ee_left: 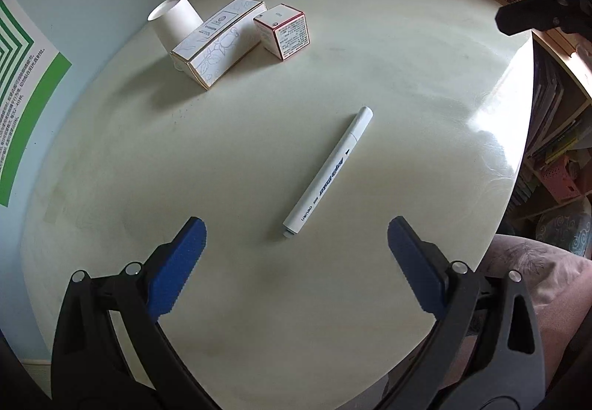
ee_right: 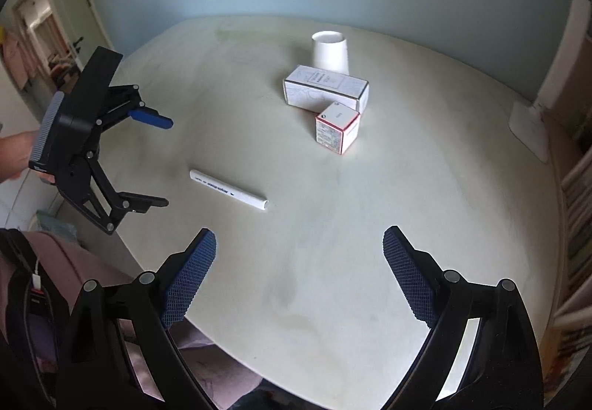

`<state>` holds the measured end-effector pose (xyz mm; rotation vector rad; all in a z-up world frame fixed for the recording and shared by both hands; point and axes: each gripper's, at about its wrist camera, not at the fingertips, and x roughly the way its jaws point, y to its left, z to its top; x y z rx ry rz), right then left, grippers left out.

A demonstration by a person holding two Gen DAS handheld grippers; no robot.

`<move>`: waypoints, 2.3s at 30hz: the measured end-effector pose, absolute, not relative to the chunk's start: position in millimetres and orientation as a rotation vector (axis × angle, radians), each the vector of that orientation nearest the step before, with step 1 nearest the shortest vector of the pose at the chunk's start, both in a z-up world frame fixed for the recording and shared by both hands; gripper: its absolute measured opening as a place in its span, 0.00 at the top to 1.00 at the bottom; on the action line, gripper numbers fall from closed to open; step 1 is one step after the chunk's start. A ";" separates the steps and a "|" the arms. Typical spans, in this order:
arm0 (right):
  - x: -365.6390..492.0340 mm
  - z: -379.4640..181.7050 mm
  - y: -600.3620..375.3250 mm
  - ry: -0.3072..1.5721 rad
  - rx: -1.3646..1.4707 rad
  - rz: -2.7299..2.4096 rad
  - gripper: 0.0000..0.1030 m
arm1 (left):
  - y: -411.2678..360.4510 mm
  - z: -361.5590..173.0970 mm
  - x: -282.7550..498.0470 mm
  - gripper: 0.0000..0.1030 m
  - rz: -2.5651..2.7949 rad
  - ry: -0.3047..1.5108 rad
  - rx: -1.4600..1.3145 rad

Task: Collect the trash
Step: 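Grasp the white marker with the left tool while the right tool grasps the small red-edged box, then carry the white marker and small red-edged box over the trash bin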

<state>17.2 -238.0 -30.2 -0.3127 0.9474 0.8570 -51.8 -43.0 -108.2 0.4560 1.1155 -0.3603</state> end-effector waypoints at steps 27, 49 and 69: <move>163.7 -86.4 -167.3 0.969 -0.542 1.393 0.13 | -63.3 -140.7 2.9 0.08 -0.206 1.249 0.257; 172.2 -81.9 -186.0 0.997 -0.500 1.336 0.57 | -51.2 -107.4 10.8 0.89 -0.328 1.167 0.217; 156.9 -57.5 -236.4 0.977 -0.390 1.175 0.57 | -86.0 -79.1 1.4 0.89 -0.352 1.116 0.379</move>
